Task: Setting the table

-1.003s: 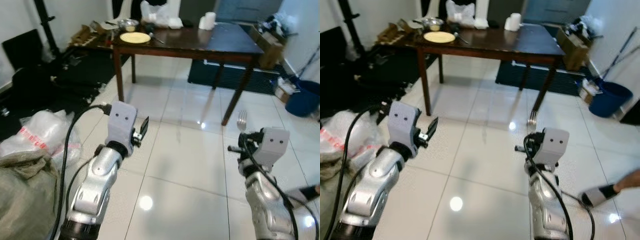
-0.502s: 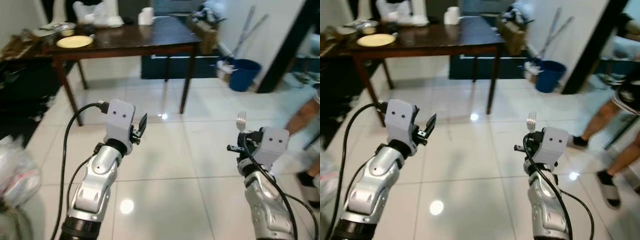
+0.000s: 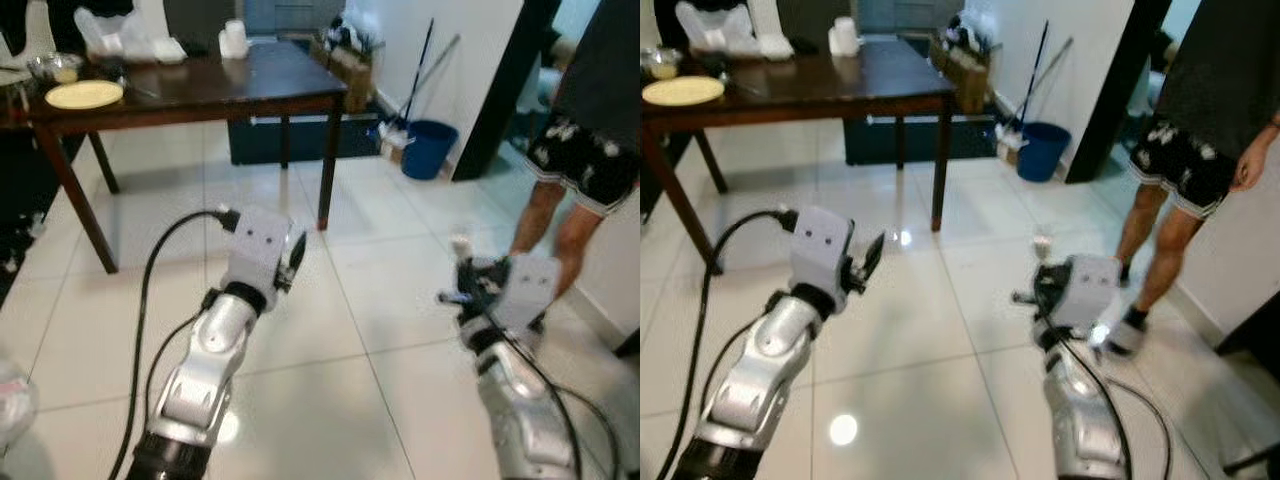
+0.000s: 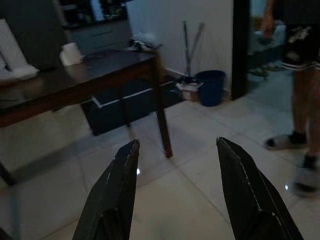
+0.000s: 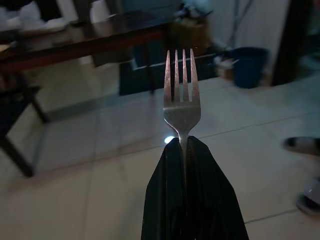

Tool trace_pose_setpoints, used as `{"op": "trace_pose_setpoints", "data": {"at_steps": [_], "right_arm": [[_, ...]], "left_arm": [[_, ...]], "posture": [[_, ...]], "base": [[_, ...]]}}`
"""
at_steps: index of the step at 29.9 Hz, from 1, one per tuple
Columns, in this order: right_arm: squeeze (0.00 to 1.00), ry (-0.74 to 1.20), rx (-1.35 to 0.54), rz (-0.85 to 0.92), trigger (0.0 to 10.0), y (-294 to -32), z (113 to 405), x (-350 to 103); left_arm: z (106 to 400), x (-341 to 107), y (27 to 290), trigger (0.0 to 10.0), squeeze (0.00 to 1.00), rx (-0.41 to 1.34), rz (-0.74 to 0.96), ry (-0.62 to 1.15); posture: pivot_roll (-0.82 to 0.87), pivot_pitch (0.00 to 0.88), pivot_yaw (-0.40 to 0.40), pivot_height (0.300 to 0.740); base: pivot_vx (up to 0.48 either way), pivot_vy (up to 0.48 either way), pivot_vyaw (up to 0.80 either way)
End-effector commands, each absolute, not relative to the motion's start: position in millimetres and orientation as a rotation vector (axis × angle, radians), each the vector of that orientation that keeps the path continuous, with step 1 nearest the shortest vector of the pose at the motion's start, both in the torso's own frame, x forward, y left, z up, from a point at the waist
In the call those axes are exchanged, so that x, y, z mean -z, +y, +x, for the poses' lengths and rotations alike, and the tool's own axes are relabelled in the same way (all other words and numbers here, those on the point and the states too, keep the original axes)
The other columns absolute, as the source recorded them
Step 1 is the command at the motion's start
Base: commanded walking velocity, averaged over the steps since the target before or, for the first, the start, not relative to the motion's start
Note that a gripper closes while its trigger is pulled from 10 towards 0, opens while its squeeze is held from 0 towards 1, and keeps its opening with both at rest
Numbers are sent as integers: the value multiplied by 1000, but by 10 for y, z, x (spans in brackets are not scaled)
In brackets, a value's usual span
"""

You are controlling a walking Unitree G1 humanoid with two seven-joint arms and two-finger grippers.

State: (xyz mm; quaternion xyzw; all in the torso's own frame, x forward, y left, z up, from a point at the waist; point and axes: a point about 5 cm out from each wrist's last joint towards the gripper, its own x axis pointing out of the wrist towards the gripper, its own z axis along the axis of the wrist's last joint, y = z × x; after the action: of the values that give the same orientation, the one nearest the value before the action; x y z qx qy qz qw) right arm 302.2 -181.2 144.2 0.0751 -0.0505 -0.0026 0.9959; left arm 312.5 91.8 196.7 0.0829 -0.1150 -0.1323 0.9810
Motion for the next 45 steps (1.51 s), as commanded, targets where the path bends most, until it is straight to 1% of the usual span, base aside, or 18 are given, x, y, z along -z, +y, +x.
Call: {"op": "trace_pose_setpoints", "data": {"at_steps": [1, 10, 14, 16, 18, 20, 21, 22, 23, 26, 29, 31, 33, 39, 40, 42, 44, 45], "right_arm": [[0, -99, 23, 146, 10000, -1874, 3008, -1438], [0, -96, 10, 138, 10000, -1903, 3002, -1431], [0, -92, -25, 123, 10000, -1878, 3001, -1429], [0, -93, -66, 110, 10000, -1808, 3014, -1438], [0, -87, -138, 105, 10000, -1658, 3054, -1444], [0, -81, -187, 98, 10000, -1551, 3083, -1439], [0, -73, -238, 104, 10000, -1428, 3127, -1431], [0, -73, -238, 104, 10000, -1428, 3127, -1431], [0, -68, -268, 112, 10000, -1343, 3168, -1433], [0, -68, -299, 123, 10000, -1262, 3216, -1450], [0, -73, -336, 137, 10000, -1156, 3282, -1490], [0, -79, -352, 141, 10000, -1116, 3311, -1517], [0, -86, -355, 139, 10000, -1118, 3322, -1537], [0, -91, -318, 141, 10000, -1212, 3316, -1533], [0, -92, -269, 147, 10000, -1308, 3303, -1515], [0, -91, -246, 150, 10000, -1349, 3297, -1506], [0, -87, -175, 159, 10000, -1498, 3269, -1465], [0, -87, -175, 159, 10000, -1498, 3269, -1465]], "left_arm": [[3104, -1940, 861, 10000, 0, 285, 160, -226], [3087, -1924, 805, 10000, 0, 305, 157, -230], [3062, -1861, 833, 10000, 0, 288, 135, -199], [3026, -1744, 947, 10000, 0, 230, 111, -148], [2949, -1566, 1189, 10000, 0, 115, 101, -78], [2891, -1497, 1355, 10000, 0, 42, 107, -53], [2818, -1455, 1545, 10000, 0, -41, 127, -39], [2818, -1455, 1545, 10000, 0, -41, 127, -39], [2761, -1446, 1672, 10000, 0, -101, 140, -38], [2701, -1442, 1782, 10000, 0, -163, 144, -35], [2615, -1437, 1882, 10000, 0, -237, 147, -31], [2587, -1439, 1893, 10000, 0, -258, 141, -33], [2605, -1444, 1839, 10000, 0, -246, 134, -36], [2684, -1472, 1718, 10000, 0, -195, 125, -48], [2740, -1496, 1656, 10000, 0, -164, 124, -57], [2762, -1507, 1633, 10000, 0, -153, 124, -61], [2830, -1549, 1552, 10000, 0, -116, 119, -75], [2830, -1549, 1552, 10000, 0, -116, 119, -75]], "posture": [[-79, 0, 42, 740], [-83, 0, 45, 740], [-73, 0, 40, 740], [-70, 0, 39, 740], [-25, 0, 4, 740], [0, 0, -13, 740], [29, 0, -31, 740], [29, 0, -31, 740], [46, 0, -43, 740], [98, 0, -71, 740], [114, 0, -81, 740], [114, 0, -81, 740], [103, 0, -74, 740], [75, 0, -53, 740], [46, 0, -32, 740], [42, 0, -29, 740], [24, 0, -17, 740], [24, 0, -17, 740]], "base": [[480, 0, 0], [480, 0, 0], [480, 0, 0], [480, 0, 0], [480, 0, 0], [480, 0, 0], [480, 0, 0], [480, 0, 0], [480, 0, 0], [480, 0, 0], [480, 0, 0], [480, 0, 0], [480, 0, 0], [480, 0, 0], [480, 0, 0], [480, 0, 0], [480, 0, 0], [480, 0, 0]]}}
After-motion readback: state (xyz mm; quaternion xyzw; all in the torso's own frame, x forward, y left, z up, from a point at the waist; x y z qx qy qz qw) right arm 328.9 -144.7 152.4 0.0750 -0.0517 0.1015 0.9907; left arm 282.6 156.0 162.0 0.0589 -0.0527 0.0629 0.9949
